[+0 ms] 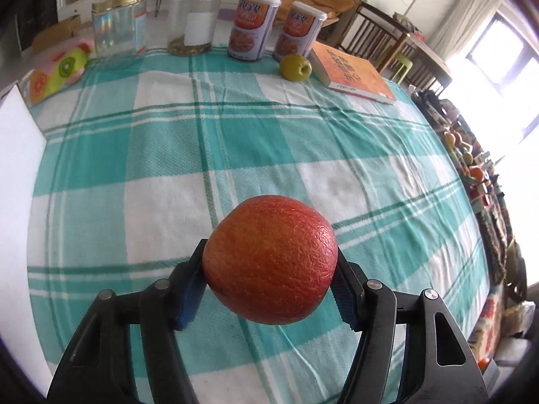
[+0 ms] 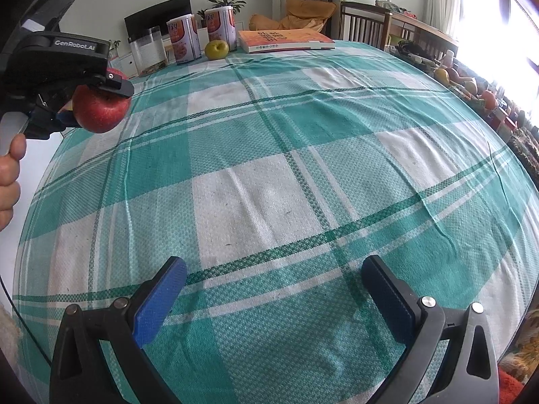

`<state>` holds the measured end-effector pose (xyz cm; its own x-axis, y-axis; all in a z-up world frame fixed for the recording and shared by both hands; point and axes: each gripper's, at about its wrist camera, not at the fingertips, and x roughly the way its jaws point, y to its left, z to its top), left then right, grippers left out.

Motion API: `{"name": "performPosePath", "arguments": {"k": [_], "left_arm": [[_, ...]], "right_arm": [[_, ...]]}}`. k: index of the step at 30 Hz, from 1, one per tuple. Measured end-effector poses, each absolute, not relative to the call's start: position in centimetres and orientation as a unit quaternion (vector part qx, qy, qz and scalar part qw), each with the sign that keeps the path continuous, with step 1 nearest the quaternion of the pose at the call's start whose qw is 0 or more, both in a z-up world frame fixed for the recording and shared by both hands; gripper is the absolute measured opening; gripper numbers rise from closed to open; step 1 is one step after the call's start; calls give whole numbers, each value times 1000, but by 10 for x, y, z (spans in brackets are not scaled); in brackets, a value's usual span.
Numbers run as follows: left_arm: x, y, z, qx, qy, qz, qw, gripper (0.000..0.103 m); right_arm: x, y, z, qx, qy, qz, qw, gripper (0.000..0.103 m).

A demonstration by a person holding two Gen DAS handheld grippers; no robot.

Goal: Organize fruits
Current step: 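Lift the red apple with the left tool and lower it back down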

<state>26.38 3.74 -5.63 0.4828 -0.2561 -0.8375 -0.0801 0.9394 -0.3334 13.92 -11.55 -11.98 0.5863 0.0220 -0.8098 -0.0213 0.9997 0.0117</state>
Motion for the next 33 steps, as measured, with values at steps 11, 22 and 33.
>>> {"name": "performPosePath", "arguments": {"k": [11, 22, 33], "left_arm": [[192, 44, -101, -222, 510, -113, 823, 68], [198, 68, -101, -227, 481, -91, 842, 69], [192, 101, -85, -258, 441, -12, 860, 79]], "right_arm": [[137, -118, -118, 12, 450, 18, 893, 103], [138, -118, -119, 11, 450, 18, 893, 103], [137, -118, -118, 13, 450, 19, 893, 103]]}}
